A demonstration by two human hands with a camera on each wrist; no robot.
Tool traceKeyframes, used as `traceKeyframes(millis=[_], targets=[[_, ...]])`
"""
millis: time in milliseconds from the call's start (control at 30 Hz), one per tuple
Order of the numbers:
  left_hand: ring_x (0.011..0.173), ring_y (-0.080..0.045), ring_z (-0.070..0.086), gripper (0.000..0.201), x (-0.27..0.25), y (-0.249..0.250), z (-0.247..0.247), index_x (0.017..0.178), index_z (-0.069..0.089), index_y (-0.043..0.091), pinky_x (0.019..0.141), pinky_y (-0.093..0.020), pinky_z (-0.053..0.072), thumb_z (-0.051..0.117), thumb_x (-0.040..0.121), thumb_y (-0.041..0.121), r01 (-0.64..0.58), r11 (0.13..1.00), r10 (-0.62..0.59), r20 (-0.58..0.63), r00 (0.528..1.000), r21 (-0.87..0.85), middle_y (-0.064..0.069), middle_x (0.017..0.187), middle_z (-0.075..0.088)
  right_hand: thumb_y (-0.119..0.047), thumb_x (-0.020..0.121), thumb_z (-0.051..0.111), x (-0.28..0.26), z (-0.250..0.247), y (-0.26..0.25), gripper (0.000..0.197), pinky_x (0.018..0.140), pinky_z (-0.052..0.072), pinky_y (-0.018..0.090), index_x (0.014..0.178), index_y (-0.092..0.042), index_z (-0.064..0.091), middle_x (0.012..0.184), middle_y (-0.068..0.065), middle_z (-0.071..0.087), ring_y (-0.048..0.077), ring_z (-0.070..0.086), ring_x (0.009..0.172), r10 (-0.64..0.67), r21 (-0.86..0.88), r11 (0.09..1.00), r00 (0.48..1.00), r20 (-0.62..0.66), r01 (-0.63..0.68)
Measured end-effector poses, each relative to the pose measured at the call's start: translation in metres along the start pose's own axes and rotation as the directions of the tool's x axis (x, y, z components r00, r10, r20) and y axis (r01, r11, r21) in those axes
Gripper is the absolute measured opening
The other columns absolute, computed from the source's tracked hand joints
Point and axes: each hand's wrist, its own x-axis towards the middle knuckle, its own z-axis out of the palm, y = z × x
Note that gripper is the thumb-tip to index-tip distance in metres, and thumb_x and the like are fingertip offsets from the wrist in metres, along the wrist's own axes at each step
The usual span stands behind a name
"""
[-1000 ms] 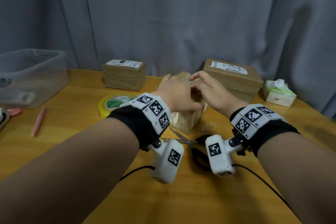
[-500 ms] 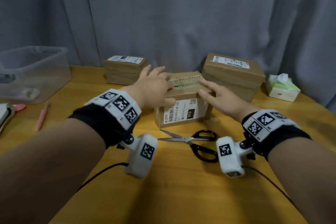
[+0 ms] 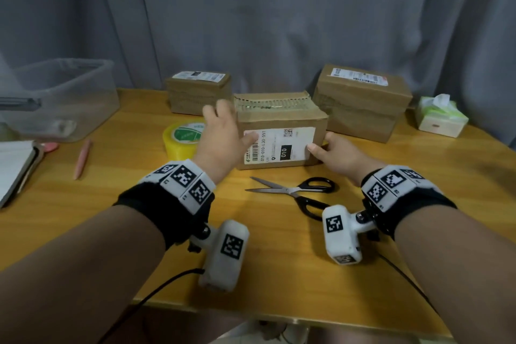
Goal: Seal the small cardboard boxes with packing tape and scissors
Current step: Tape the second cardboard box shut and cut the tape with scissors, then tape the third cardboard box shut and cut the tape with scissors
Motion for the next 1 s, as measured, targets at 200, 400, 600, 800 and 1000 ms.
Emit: traceKeyframes(millis=[200,400,600,800,1000], targets=[[0.084,-0.030,0.063,0.041,0.002,-0.012,-0.007,0.085,0.063,-0.002,0.065,-0.034,0.051,0.050,0.096,0.035,0.217,0.973,-0.192,0.249,0.949,-0.079,-0.013,0.083,0.067,-0.029,0.098,0.050,-0.006,0.000,-0.021,0.044,0.099,0.043,0.037,0.136,-0.007,0.041,0.135,0.007,0.052,0.022,0.050,0.118,0.028,0.078,0.997,1.000,-0.014,-0.026],[0.101,-0.014,0.060,0.042,0.009,0.000,-0.023,0.136,0.048,0.017,0.088,-0.029,0.050,0.055,0.095,0.017,0.220,0.819,-0.115,0.223,0.968,-0.531,0.003,0.115,0.062,-0.032,0.095,0.057,-0.011,-0.009,-0.039,0.054,0.097,0.042,0.036,0.137,-0.009,0.033,0.137,0.008,0.049,0.022,0.048,0.120,0.047,0.296,0.955,0.998,-0.051,-0.029],[0.113,-0.022,0.058,0.043,0.042,0.007,-0.021,0.130,0.051,0.005,0.099,-0.042,0.047,0.062,0.090,0.015,0.138,0.877,-0.072,0.158,0.985,-0.460,-0.007,0.125,0.061,-0.024,0.092,0.062,0.003,-0.027,-0.061,0.071,0.102,0.037,0.032,0.149,-0.016,0.020,0.144,0.001,0.044,0.019,0.042,0.130,-0.086,0.231,0.966,0.987,-0.133,0.116],[0.112,-0.023,0.059,0.040,0.099,-0.002,-0.019,0.131,0.050,0.010,0.096,-0.042,0.049,0.058,0.093,0.021,0.118,0.888,-0.110,0.044,0.993,-0.444,-0.006,0.123,0.062,-0.022,0.096,0.056,0.053,-0.031,-0.087,0.061,0.101,0.036,0.028,0.150,-0.024,0.027,0.146,0.001,0.043,0.020,0.041,0.132,-0.205,0.003,0.978,0.968,-0.142,0.207],[0.116,-0.021,0.054,0.038,0.147,-0.018,-0.002,0.130,0.056,0.016,0.098,-0.028,0.044,0.058,0.093,0.016,0.066,0.978,-0.036,0.148,0.988,-0.199,-0.007,0.131,0.057,-0.014,0.094,0.056,0.110,-0.028,-0.079,0.051,0.095,0.046,0.033,0.142,-0.026,0.043,0.130,0.009,0.057,0.026,0.058,0.111,-0.230,-0.369,0.915,0.962,-0.147,0.163]])
